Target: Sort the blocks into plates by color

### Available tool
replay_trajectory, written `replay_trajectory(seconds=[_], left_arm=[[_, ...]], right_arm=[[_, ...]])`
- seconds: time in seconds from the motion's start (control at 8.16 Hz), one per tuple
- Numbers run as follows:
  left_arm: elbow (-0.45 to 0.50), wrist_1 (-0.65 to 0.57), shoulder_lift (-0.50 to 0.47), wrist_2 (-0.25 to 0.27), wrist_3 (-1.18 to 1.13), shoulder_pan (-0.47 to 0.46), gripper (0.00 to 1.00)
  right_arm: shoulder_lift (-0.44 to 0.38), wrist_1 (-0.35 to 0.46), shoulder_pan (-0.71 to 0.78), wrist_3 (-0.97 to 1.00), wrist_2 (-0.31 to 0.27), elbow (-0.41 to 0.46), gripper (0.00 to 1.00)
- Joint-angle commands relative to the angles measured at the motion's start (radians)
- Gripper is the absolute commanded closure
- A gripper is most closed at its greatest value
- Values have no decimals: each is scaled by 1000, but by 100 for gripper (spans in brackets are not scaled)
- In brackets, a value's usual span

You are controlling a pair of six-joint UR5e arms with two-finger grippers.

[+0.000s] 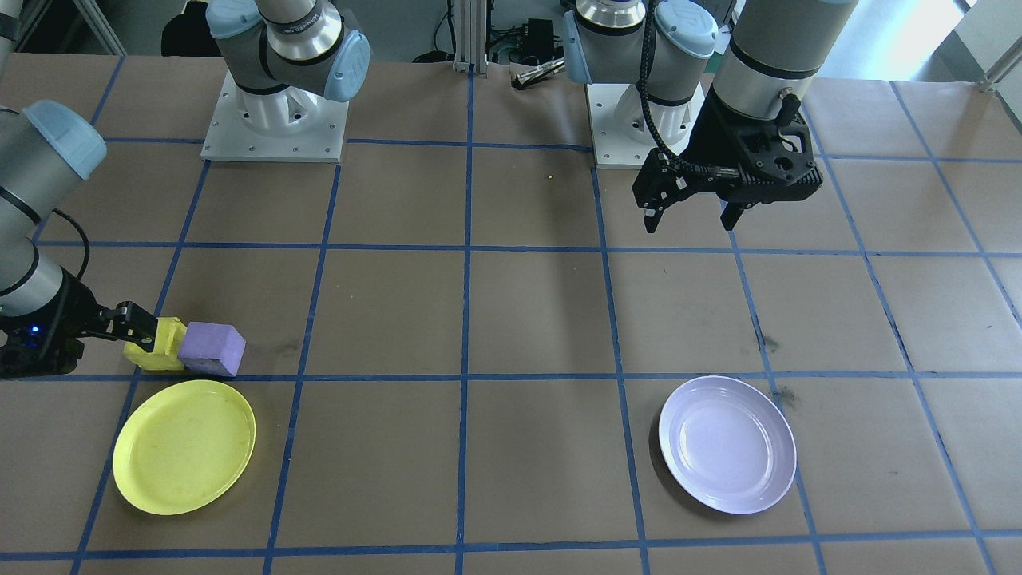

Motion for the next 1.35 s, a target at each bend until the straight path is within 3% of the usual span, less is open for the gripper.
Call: replay_trajectory(seconds=[0.0,0.98,1.23], left_arm=[[-1,0,2,1,0,0,0],[-3,0,7,-2,0,0,0],[-5,0,2,-1,0,0,0]], right_arm=[[17,-51,-6,14,4,60,0],[32,-51,-6,3,1,53,0],[44,-49,-6,14,4,64,5]])
